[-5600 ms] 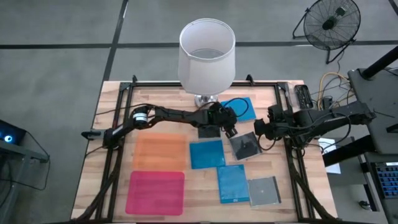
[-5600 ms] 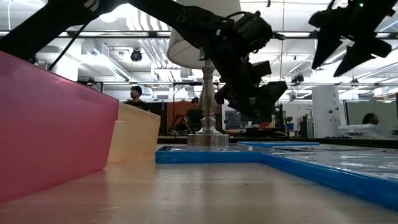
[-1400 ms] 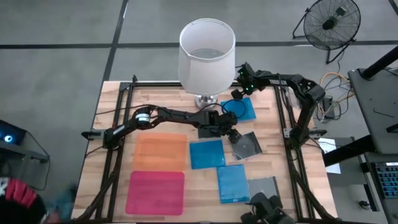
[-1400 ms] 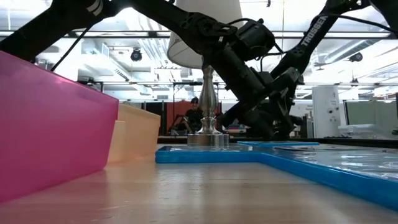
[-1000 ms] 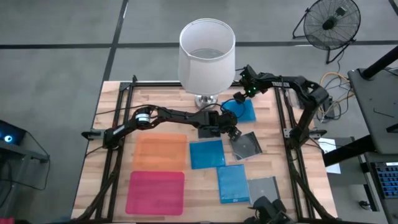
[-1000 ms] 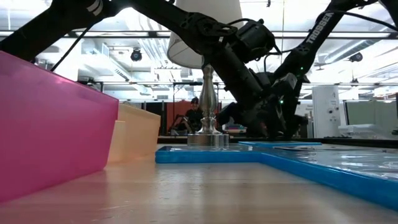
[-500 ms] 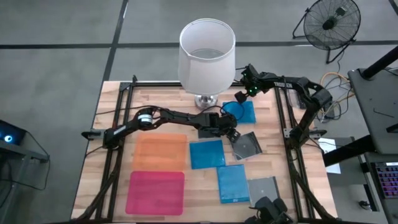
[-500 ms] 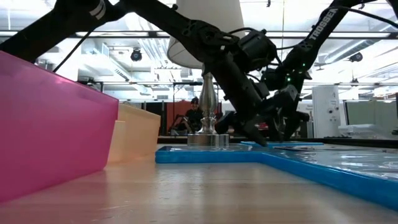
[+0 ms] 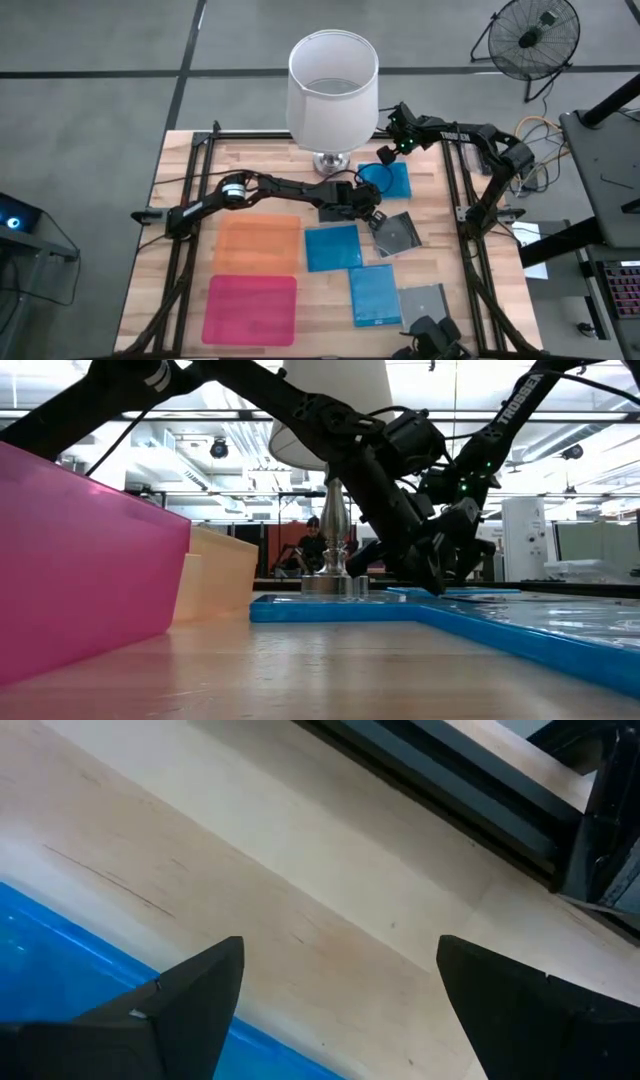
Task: Pick & place jewel cases by type
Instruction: Put the top blue CD case into the orange bin
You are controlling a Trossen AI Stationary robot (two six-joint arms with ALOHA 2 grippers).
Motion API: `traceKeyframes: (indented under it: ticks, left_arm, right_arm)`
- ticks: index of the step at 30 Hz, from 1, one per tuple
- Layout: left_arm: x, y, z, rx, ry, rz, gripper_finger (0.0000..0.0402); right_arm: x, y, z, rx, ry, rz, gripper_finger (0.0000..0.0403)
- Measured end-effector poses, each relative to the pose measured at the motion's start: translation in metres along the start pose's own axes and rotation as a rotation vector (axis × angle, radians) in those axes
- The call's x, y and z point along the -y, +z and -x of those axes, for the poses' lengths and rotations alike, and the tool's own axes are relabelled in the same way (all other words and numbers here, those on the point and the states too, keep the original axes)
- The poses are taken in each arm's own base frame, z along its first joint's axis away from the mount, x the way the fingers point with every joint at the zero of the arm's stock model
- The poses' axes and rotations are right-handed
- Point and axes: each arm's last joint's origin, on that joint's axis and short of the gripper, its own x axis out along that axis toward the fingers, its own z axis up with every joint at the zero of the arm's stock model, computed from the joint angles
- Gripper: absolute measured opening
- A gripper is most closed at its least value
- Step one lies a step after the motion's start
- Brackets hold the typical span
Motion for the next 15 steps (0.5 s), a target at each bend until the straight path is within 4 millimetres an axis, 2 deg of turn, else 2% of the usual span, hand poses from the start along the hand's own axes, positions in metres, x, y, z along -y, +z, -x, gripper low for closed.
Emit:
traceKeyframes:
  ticks: [8, 15]
  left_arm:
    - [-0.005, -0.002, -0.007, -0.005, 0.022, 0.009, 0.0000]
    - [-0.012, 0.002, -0.008, 0.008, 0.066, 0.041, 0.0000]
  right_arm:
    - [0.000, -0.007, -0.013, -0.063, -0.008, 0.014, 0.0328]
    - [-0.001, -0.013, -0.005, -0.110, -0.009, 0.030, 0.0328]
